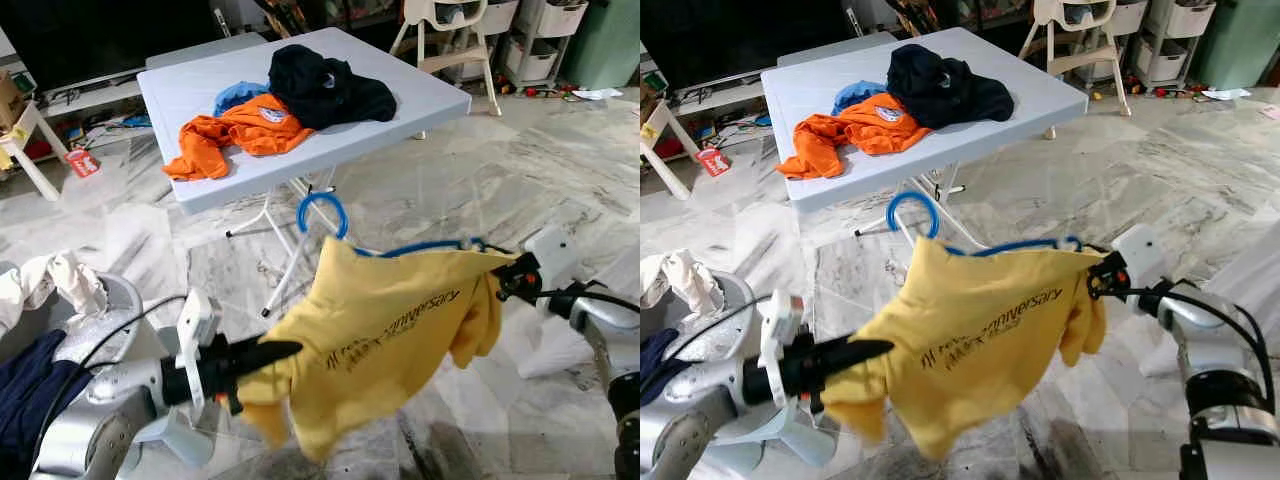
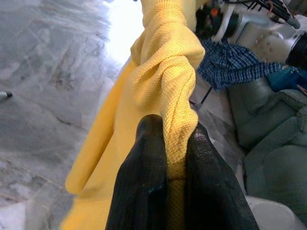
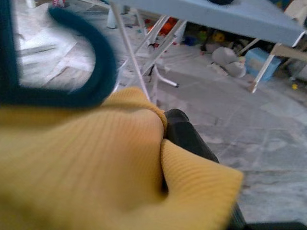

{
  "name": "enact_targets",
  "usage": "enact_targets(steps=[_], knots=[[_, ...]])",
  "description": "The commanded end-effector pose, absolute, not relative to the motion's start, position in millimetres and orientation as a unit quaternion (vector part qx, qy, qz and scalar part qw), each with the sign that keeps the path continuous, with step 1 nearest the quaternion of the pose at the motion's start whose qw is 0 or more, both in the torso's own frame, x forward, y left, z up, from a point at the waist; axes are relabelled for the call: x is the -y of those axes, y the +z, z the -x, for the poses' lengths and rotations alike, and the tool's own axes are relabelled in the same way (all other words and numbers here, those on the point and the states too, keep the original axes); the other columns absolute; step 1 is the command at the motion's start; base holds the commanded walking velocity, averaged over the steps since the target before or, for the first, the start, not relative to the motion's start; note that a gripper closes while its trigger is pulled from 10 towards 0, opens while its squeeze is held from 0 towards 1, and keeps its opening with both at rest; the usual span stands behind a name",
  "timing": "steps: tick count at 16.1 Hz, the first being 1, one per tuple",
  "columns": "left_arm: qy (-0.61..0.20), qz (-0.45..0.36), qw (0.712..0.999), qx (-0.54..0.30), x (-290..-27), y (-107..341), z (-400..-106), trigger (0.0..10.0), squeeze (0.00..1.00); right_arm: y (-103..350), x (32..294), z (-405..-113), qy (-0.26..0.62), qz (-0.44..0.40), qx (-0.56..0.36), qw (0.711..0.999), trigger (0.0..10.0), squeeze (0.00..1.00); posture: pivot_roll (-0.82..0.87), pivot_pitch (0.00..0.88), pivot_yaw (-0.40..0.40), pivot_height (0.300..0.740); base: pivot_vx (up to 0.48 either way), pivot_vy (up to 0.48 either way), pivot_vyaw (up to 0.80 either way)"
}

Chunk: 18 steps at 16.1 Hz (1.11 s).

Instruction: Hang hanger

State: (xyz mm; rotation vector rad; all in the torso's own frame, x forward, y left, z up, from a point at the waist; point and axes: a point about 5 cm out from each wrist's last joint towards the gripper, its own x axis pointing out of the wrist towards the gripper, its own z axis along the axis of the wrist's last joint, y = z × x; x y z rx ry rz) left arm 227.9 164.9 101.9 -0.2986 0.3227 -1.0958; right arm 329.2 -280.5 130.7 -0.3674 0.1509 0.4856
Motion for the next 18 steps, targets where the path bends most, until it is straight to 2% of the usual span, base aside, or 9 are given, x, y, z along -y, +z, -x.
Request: enact_targets(steps=[1, 4, 9, 16, 18], knots=[[-0.521, 0.126, 0.83, -0.152, -169, 106, -226, 0.0, 0.0, 147, 283, -336, 0.232, 0.201, -0.05, 0.95, 0.0, 0.0, -0.09, 0.068, 0.083, 0.74, 0.0, 0.0, 0.0], [-0.519, 0.124, 0.829, -0.168, -170, 100, -223, 0.0, 0.0, 169, 282, -344, 0.225, 0.218, -0.015, 0.95, 0.0, 0.0, -0.09, 0.066, 0.082, 0.74, 0.0, 0.0, 0.0], [-0.547, 0.12, 0.802, -0.207, -168, 91, -211, 0.0, 0.0, 198, 275, -355, 0.218, 0.241, 0.035, 0.945, 0.0, 0.0, -0.09, 0.064, 0.084, 0.74, 0.0, 0.0, 0.0], [-0.554, 0.026, 0.79, -0.261, -175, 70, -207, 0.0, 0.0, 217, 259, -360, 0.254, 0.249, 0.073, 0.932, 0.0, 0.0, -0.09, 0.06, 0.085, 0.74, 0.0, 0.0, 0.0], [-0.548, -0.027, 0.798, -0.25, -170, 69, -216, 0.0, 0.0, 214, 242, -359, 0.287, 0.241, 0.085, 0.923, 0.0, 0.0, -0.09, 0.057, 0.086, 0.74, 0.0, 0.0, 0.0]])
